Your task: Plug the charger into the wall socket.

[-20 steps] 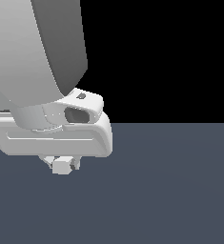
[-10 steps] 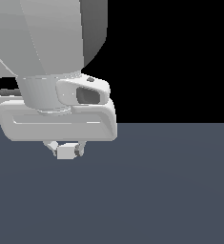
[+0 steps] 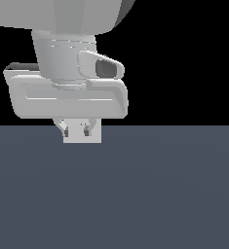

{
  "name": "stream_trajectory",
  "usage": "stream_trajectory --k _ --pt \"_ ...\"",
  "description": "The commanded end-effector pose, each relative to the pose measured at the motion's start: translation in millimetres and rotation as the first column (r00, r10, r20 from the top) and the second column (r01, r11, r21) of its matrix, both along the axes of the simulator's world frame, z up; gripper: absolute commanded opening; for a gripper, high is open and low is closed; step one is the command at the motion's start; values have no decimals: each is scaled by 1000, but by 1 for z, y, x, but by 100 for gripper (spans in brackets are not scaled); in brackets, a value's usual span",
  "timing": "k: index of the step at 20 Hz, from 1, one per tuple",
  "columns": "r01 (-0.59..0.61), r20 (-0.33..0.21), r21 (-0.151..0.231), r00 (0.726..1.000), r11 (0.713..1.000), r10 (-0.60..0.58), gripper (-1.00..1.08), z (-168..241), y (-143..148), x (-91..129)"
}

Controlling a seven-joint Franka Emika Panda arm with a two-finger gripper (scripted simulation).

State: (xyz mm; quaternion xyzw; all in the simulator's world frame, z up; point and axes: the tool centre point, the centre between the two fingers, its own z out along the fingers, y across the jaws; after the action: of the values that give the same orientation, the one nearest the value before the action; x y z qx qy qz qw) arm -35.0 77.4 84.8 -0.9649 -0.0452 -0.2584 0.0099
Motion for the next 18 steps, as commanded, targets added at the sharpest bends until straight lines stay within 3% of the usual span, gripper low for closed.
stream_trajectory --k 1,18 --pt "-18 -1 0 1000 1000 18 -100 7 -1 1" --pt "-38 -4 4 999 999 38 -100 15 -2 3"
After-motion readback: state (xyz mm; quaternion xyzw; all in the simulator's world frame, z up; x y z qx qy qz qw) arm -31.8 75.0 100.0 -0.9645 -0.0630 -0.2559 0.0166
